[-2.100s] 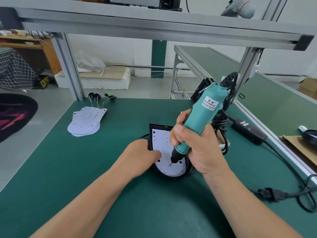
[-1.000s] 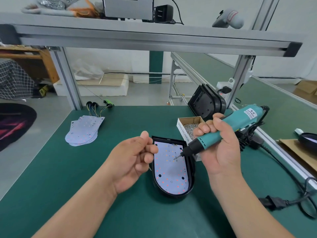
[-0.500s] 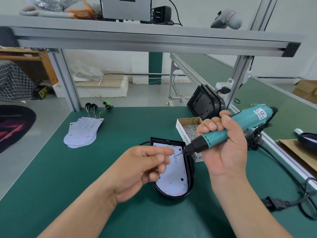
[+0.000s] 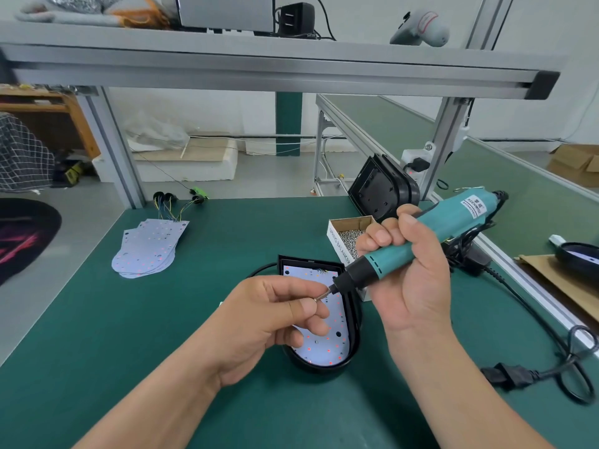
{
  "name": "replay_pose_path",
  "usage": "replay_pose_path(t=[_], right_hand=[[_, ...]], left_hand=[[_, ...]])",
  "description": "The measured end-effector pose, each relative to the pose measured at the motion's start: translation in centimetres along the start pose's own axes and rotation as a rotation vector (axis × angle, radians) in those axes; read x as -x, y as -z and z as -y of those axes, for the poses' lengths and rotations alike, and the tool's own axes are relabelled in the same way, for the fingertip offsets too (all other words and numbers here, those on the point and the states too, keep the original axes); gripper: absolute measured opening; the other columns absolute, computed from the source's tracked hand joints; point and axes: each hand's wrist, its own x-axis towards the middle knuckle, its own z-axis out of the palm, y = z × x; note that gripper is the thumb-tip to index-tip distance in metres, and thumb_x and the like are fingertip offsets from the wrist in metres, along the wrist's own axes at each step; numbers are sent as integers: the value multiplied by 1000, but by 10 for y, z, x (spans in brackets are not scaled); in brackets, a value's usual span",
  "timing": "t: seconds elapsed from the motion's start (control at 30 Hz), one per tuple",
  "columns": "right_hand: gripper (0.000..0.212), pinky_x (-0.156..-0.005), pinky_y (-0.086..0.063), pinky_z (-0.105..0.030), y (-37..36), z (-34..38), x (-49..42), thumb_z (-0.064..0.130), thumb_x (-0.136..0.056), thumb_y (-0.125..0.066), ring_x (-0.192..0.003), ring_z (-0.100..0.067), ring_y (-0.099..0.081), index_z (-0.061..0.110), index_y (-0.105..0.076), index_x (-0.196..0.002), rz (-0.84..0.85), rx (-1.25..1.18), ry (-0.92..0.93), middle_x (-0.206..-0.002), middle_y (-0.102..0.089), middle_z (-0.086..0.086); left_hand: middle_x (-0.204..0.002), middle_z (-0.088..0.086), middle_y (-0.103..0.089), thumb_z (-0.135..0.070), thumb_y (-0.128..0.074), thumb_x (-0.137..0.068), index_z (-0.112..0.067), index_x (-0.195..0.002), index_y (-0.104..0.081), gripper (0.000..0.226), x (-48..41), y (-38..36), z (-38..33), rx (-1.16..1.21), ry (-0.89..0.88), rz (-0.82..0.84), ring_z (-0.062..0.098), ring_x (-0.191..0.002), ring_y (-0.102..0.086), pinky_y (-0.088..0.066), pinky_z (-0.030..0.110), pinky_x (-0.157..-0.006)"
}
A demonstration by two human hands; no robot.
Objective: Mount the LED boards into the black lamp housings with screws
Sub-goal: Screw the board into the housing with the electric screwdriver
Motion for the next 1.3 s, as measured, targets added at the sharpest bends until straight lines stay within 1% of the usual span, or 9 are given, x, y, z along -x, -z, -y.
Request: replay_pose_path(t=[0.23, 0.37, 0.5, 0.8, 0.93, 1.03, 1.17, 1.23, 1.3], right_hand=[[5, -72, -48, -29, 0, -1, 1, 17, -101, -62, -69, -14, -51, 20, -59, -101, 47, 90, 37, -73, -46, 4], [13, -73, -50, -29, 3, -5, -1, 22, -100, -67, -70, -14, -53, 19, -55, -100, -16, 88, 23, -76, -46, 4], [16, -73, -51, -29, 6, -8, -1, 23, -99, -70, -70, -14, -54, 18, -55, -97, -60, 77, 6, -76, -47, 3], [14, -70, -50, -30, 11, -9, -4, 19, -102, -66, -68, -15, -52, 15, -53, -101, -158, 12, 2, -76, -45, 1], [13, -68, -50, -30, 13, -7, -6, 18, -101, -66, -68, -15, -51, 15, -53, -98, -174, 3, 15, -76, -44, 1], [13, -69, -51, -30, 16, -5, -9, 18, -101, -66, -68, -15, -52, 15, -54, -98, -169, -7, 27, -75, -46, 1], [15, -71, -51, -31, 25, 4, -18, 15, -102, -66, -70, -15, -52, 15, -52, -97, -174, 37, 99, -76, -46, 0], [13, -72, -51, -32, 30, 6, -23, 12, -101, -66, -70, -16, -53, 17, -57, -94, -190, 74, 137, -76, -47, 0], [15, -73, -51, -33, 37, 7, -28, 9, -99, -68, -71, -17, -53, 18, -60, -90, -215, 106, 156, -76, -47, -1]], left_hand=[[-98, 13, -82, -15, -80, -88, -29, -103, -83, 20, 0, -2, 0, -156, -96, -97, 25, -86, -79, -57, 24, -63], [-89, 8, -82, -14, -77, -97, -38, -103, -81, 25, -1, -1, 3, -310, -158, -148, 18, -74, -74, -57, 22, -66], [-87, 5, -82, -10, -74, -98, -26, -107, -80, 19, -3, -2, 6, -357, -173, -192, 24, -75, -75, -57, 23, -65], [-92, 5, -82, -14, -76, -97, -25, -121, -73, 26, -4, -2, 6, -363, -146, -172, 35, -83, -75, -60, 28, -70], [-95, 3, -82, -7, -73, -96, -22, -124, -70, 32, -4, -3, 6, -335, -146, -151, 20, -91, -79, -59, 26, -67], [-85, 3, -80, -28, -72, -85, -25, -113, -76, 29, -6, 3, 1, -322, -175, -269, 19, -64, -70, -56, 26, -61], [-73, -15, -68, -51, -69, -77, -28, -116, -68, 45, -18, 24, 5, -487, -162, -556, 9, -57, -58, -56, 35, -62], [-75, -20, -64, -61, -69, -78, -29, -123, -60, 56, -21, 27, 11, -604, -109, -567, 4, -56, -58, -59, 41, -65], [-81, -17, -63, -69, -68, -75, -30, -128, -53, 67, -23, 24, 17, -651, -26, -513, 6, -56, -60, -58, 33, -54]])
